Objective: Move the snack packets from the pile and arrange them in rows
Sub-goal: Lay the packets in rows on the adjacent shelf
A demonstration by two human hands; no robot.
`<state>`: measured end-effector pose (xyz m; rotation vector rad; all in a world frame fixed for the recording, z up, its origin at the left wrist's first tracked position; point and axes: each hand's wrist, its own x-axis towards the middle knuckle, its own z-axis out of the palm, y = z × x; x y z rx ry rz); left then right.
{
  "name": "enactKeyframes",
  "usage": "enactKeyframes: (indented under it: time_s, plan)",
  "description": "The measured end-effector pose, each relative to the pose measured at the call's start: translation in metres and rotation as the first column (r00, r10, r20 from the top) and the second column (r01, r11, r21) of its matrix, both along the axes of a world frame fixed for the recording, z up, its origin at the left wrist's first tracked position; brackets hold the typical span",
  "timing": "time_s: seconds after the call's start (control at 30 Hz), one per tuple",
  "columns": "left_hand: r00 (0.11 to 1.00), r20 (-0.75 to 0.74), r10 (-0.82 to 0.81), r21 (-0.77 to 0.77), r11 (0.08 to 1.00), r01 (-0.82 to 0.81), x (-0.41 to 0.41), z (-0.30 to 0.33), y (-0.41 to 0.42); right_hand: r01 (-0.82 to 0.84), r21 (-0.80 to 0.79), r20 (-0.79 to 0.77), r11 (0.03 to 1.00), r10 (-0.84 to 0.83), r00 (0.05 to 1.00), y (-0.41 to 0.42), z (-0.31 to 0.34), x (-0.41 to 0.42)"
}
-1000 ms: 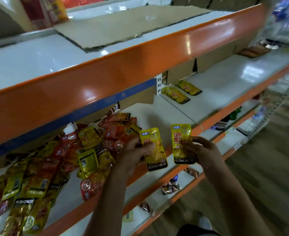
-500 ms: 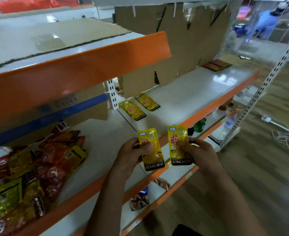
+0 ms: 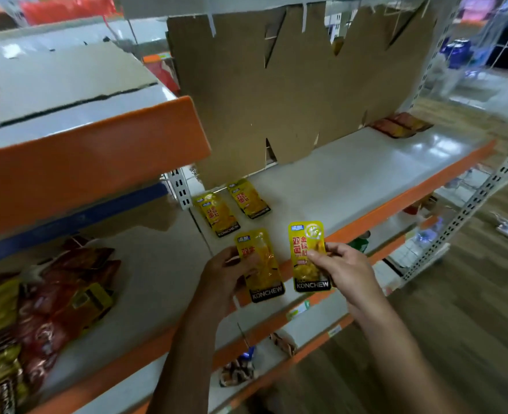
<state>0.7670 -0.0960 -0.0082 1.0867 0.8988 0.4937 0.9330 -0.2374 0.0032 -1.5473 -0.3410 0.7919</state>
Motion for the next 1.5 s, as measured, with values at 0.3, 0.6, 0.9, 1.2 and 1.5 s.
enactKeyframes:
  time_s: [0.3, 0.6, 0.9, 1.2, 1.5]
  plan:
    - [0.994, -0.014, 0.107, 0.020, 0.994, -0.106, 0.020, 0.004, 0.047, -0.067, -0.001, -0.016, 0.998, 0.067, 0.998, 0.068, -0.007, 0.030]
    - [0.951, -0.083, 0.297, -0.049, 0.952, -0.302, 0.032, 0.000, 0.073, -0.261, -0.044, -0.016, 0.964, 0.261, 0.965, 0.130, -0.019, 0.061]
    - [0.767, -0.053, 0.639, -0.038, 0.766, -0.641, 0.057, -0.012, 0.064, -0.490, -0.109, 0.011, 0.865, 0.494, 0.870, 0.173, -0.024, 0.111]
    - [0.626, -0.097, 0.774, 0.028, 0.631, -0.775, 0.061, -0.009, 0.057, -0.585, -0.118, 0.072, 0.802, 0.595, 0.801, 0.195, -0.031, 0.128]
    - [0.626, -0.117, 0.771, 0.068, 0.635, -0.769, 0.066, -0.008, 0.079, -0.597, -0.208, 0.303, 0.775, 0.631, 0.714, 0.209, -0.019, 0.132]
